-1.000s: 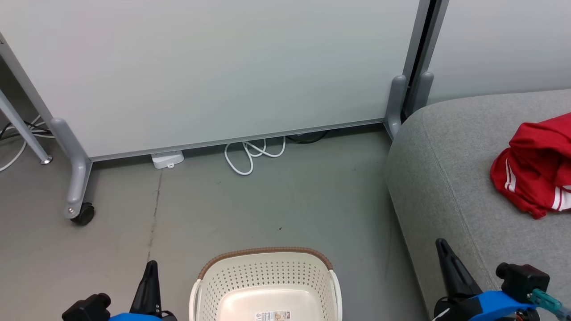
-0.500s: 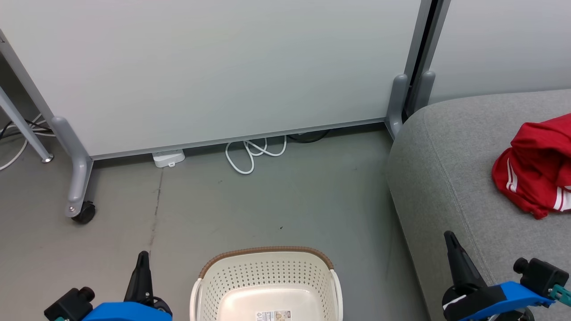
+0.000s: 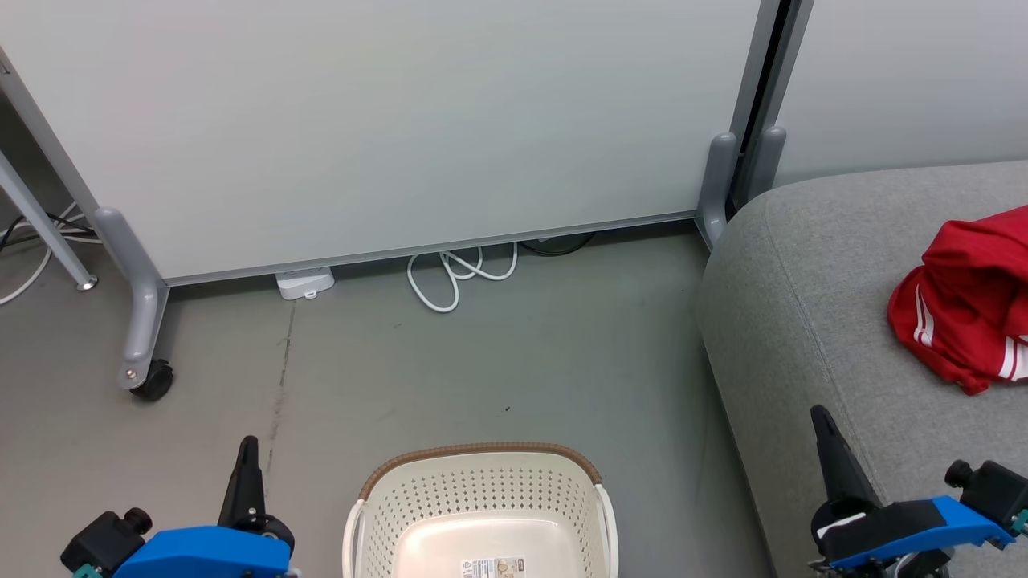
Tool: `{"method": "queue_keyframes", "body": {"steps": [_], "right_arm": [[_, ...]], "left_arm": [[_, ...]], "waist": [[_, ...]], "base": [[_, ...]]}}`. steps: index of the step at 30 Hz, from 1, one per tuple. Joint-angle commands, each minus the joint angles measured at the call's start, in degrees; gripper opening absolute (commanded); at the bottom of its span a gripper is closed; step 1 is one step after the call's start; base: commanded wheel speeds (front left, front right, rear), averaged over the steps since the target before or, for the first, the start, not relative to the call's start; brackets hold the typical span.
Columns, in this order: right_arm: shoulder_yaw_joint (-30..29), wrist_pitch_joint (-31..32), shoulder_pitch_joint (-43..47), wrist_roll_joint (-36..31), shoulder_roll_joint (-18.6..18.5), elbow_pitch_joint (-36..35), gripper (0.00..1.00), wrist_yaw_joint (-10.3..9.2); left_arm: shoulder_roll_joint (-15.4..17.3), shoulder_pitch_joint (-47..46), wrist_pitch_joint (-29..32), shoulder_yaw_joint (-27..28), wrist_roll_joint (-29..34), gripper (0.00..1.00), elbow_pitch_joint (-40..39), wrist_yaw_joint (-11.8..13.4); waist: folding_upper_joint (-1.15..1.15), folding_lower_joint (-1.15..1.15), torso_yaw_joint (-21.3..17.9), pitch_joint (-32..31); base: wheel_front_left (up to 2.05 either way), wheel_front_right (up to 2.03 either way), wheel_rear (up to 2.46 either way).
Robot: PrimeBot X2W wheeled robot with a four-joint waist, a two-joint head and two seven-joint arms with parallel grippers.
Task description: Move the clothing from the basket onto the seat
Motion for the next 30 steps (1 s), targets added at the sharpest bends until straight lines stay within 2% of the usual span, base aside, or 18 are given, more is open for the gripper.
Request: {"method": "queue_keyframes", "body": {"steps": [1, 30], "right_arm": [[-0.32, 0.33, -1.65, 2.43, -0.49, -0.53, 0.00, 0.02], [-2.11, 3.47, -3.25, 20.68, -0.51, -0.09, 0.00, 0.03]], "left_arm": [[0.10, -1.64, 0.59, 0.63, -1.94, 0.00, -1.01, -0.04], [-0.53, -3.44, 5.06, 3.27, -17.09, 0.00, -2.77, -0.06]], "waist": [[0.00, 0.00, 0.02, 0.02], [0.00, 0.00, 0.36, 0.29]], "base": [[0.00, 0.00, 0.00], [0.00, 0.00, 0.00]]}}
